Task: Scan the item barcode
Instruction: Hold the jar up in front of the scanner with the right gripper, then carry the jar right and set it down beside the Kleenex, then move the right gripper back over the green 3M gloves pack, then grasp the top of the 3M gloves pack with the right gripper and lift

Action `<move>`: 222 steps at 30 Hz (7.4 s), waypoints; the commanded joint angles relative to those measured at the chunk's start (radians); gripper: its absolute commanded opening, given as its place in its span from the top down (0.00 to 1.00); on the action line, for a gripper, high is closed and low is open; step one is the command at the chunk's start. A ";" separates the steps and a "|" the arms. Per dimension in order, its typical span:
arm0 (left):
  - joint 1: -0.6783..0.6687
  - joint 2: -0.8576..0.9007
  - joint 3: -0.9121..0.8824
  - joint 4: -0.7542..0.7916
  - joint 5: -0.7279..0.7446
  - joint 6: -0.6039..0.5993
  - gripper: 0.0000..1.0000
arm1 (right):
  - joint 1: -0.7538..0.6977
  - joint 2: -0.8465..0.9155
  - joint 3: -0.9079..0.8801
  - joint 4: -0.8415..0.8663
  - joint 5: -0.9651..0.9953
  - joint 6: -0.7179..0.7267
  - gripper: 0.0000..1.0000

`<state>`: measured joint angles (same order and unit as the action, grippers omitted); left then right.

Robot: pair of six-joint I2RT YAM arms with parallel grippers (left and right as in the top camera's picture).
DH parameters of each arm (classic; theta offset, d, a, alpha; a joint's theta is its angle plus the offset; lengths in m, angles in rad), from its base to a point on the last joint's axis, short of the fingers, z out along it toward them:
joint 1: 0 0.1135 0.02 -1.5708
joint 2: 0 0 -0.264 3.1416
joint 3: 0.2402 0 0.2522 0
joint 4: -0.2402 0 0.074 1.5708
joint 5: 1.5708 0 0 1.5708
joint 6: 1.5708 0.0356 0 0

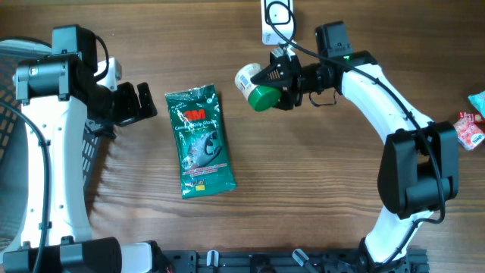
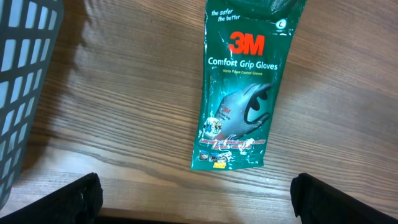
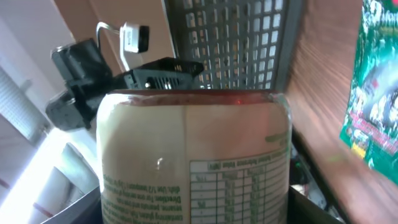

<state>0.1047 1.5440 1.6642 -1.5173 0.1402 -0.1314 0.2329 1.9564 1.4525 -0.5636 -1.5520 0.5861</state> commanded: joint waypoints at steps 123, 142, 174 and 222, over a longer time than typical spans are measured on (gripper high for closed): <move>0.003 -0.013 0.001 -0.001 0.008 0.019 0.00 | -0.043 0.056 0.539 -0.660 1.522 0.311 0.01; 0.003 -0.013 0.001 -0.001 0.008 0.019 0.00 | 0.247 0.148 0.535 -0.623 1.497 0.193 0.00; 0.003 -0.013 0.001 -0.001 -0.037 0.023 0.00 | 0.536 0.534 0.535 -0.539 1.346 0.092 0.96; 0.003 -0.013 0.001 0.037 -0.037 0.023 0.00 | 0.103 0.077 0.537 -0.848 0.832 -0.583 0.96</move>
<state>0.1047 1.5440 1.6642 -1.4925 0.1097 -0.1310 0.3546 2.0750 1.9896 -1.3865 -0.5461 0.1371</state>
